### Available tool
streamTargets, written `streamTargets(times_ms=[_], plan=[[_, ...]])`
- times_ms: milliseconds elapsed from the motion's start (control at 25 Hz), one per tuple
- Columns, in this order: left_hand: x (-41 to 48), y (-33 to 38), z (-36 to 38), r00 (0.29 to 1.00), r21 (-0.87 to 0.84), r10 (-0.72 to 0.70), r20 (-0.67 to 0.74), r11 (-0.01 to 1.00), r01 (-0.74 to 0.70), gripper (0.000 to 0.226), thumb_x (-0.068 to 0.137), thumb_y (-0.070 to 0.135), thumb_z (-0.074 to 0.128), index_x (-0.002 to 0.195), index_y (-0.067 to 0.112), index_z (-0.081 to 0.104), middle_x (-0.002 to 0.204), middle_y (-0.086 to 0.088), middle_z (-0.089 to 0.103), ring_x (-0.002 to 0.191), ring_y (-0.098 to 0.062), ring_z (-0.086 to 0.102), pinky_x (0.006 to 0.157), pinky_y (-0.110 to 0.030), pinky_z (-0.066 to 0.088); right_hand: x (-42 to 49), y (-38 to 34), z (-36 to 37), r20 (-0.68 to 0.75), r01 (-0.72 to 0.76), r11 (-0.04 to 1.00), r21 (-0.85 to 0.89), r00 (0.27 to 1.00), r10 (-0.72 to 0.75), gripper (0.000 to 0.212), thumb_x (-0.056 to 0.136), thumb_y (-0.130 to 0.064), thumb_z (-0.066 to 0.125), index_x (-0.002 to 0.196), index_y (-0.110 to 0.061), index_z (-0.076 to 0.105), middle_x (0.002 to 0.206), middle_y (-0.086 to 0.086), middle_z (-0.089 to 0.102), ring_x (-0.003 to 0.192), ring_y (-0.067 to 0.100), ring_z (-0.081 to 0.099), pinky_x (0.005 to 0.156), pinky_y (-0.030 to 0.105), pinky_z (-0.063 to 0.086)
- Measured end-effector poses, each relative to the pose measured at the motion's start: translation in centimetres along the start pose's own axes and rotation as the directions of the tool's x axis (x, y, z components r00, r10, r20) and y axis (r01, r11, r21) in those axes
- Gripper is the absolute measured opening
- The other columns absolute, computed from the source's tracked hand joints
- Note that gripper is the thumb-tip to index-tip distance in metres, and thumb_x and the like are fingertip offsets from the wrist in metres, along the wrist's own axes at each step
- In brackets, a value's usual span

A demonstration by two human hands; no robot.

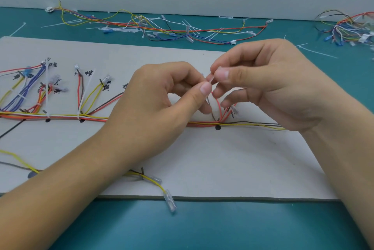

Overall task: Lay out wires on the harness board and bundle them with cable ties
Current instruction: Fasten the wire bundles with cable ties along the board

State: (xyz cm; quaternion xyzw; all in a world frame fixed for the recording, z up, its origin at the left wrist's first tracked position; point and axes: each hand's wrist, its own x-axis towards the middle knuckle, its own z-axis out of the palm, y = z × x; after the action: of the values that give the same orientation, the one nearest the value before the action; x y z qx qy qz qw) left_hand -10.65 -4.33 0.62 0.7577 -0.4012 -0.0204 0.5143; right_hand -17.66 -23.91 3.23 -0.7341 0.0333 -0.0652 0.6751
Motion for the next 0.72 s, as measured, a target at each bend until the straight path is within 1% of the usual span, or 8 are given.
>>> streamTargets(times_ms=[80,160,200,240,360,440,520,720], plan=[[0.1,-0.1,-0.1,1.000,-0.018,0.002,-0.008,1.000,-0.002,0.004,0.095,0.023,0.070,0.093,0.021,0.073,0.078,0.012,0.077,0.079,-0.005,0.072,0.073,-0.016,0.049,0.0,-0.4,-0.4,-0.098,0.020,0.999,0.026,0.995,-0.018,0.012,0.082,-0.009,0.073,0.091,-0.003,0.072,0.084,0.014,0.074,0.070,0.021,0.069,0.056,0.029,0.055],[0.1,-0.3,-0.3,0.999,0.086,0.043,0.021,0.995,-0.045,0.004,0.091,0.023,0.073,0.095,0.022,0.074,0.080,0.011,0.074,0.083,-0.008,0.070,0.076,-0.016,0.047,0.0,-0.8,-1.0,-0.201,0.041,0.999,0.000,0.979,-0.040,0.003,0.087,-0.003,0.071,0.089,-0.005,0.072,0.081,0.011,0.073,0.068,0.021,0.068,0.054,0.029,0.054],[0.1,-0.5,-0.4,0.996,0.147,0.059,0.061,0.987,-0.067,0.005,0.089,0.022,0.074,0.094,0.022,0.075,0.081,0.012,0.073,0.083,-0.009,0.068,0.077,-0.016,0.046,0.1,-0.8,-1.2,-0.243,0.045,0.998,-0.047,0.968,-0.055,0.006,0.088,0.000,0.070,0.087,-0.005,0.072,0.078,0.010,0.073,0.066,0.021,0.068,0.054,0.030,0.054],[0.0,-0.7,-0.4,0.992,0.206,0.061,0.111,0.975,-0.083,0.007,0.088,0.025,0.075,0.094,0.023,0.077,0.083,0.012,0.072,0.084,-0.010,0.067,0.079,-0.019,0.047,0.1,-0.8,-1.4,-0.277,0.046,0.993,-0.111,0.958,-0.076,0.009,0.088,0.002,0.069,0.085,-0.005,0.072,0.075,0.010,0.072,0.064,0.022,0.066,0.055,0.031,0.055],[0.0,-0.8,-0.4,0.971,0.332,0.013,0.238,0.939,-0.094,0.007,0.086,0.036,0.077,0.089,0.030,0.080,0.090,0.011,0.069,0.087,-0.013,0.065,0.087,-0.041,0.049,0.2,-0.8,-1.7,-0.346,0.047,0.965,-0.257,0.928,-0.137,0.012,0.087,0.005,0.068,0.083,-0.005,0.072,0.070,0.010,0.071,0.059,0.024,0.064,0.056,0.036,0.058],[0.0,-0.6,-0.3,0.966,0.338,0.001,0.258,0.937,-0.091,0.004,0.084,0.036,0.081,0.085,0.032,0.081,0.091,0.012,0.069,0.088,-0.014,0.065,0.088,-0.046,0.048,0.3,-0.9,-1.9,-0.375,0.042,0.951,-0.305,0.913,-0.161,0.013,0.085,0.005,0.068,0.081,-0.006,0.073,0.070,0.012,0.071,0.058,0.024,0.064,0.058,0.039,0.060],[0.0,-0.4,-0.3,0.966,0.339,0.005,0.260,0.936,-0.096,0.003,0.084,0.033,0.082,0.082,0.031,0.081,0.090,0.011,0.069,0.086,-0.015,0.064,0.087,-0.046,0.049,0.4,-0.8,-1.9,-0.382,0.029,0.933,-0.358,0.908,-0.174,0.012,0.082,0.003,0.069,0.080,-0.008,0.073,0.072,0.015,0.072,0.057,0.025,0.064,0.058,0.042,0.062],[0.2,-0.2,0.4,0.953,0.418,0.022,0.303,0.896,-0.154,0.006,0.088,0.026,0.074,0.082,0.024,0.074,0.088,0.010,0.061,0.084,-0.016,0.058,0.081,-0.046,0.049,0.9,0.3,-0.8,-0.303,-0.028,0.879,-0.477,0.944,-0.134,0.012,0.081,0.003,0.070,0.079,-0.008,0.074,0.072,0.018,0.073,0.056,0.019,0.068,0.058,0.044,0.063]])
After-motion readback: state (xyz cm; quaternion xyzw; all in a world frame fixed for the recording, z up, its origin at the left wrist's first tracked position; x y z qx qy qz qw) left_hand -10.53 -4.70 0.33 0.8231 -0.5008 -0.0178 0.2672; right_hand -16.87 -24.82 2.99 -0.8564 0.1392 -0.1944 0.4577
